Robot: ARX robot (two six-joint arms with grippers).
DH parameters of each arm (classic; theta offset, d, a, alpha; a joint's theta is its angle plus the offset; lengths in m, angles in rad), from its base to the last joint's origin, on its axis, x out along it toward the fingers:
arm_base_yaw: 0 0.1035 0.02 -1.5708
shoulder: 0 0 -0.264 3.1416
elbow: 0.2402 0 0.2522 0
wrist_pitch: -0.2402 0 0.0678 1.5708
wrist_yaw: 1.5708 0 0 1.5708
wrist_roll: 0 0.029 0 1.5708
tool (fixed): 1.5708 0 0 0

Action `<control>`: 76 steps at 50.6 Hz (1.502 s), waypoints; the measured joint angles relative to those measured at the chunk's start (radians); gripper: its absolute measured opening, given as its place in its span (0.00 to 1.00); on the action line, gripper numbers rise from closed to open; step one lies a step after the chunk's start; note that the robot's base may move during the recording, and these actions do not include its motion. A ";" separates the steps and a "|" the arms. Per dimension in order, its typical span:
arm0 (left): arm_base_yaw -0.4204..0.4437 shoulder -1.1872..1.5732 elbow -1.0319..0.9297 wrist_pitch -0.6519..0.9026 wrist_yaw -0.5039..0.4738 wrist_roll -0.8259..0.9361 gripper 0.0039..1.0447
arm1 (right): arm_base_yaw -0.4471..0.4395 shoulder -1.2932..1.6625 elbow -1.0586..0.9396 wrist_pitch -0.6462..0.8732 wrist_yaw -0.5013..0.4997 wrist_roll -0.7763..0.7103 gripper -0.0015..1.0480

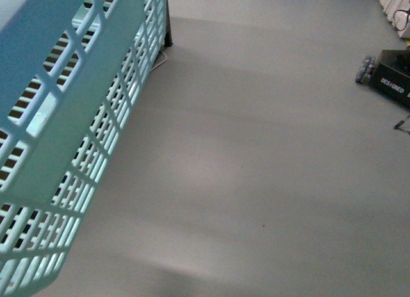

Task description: Pick mango and avocado into basket

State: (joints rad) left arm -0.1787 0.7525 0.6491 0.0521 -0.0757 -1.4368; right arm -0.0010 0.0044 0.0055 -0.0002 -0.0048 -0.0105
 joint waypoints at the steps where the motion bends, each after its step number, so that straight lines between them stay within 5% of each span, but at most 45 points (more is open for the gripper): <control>1: 0.000 0.000 0.000 0.000 0.000 0.001 0.08 | 0.000 0.000 0.000 0.000 0.001 0.000 0.93; 76: 0.000 -0.002 0.004 0.000 0.000 -0.002 0.08 | 0.000 0.000 0.000 -0.001 0.002 0.000 0.93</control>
State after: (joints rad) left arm -0.1787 0.7509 0.6529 0.0521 -0.0753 -1.4384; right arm -0.0010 0.0044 0.0055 -0.0013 -0.0032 -0.0101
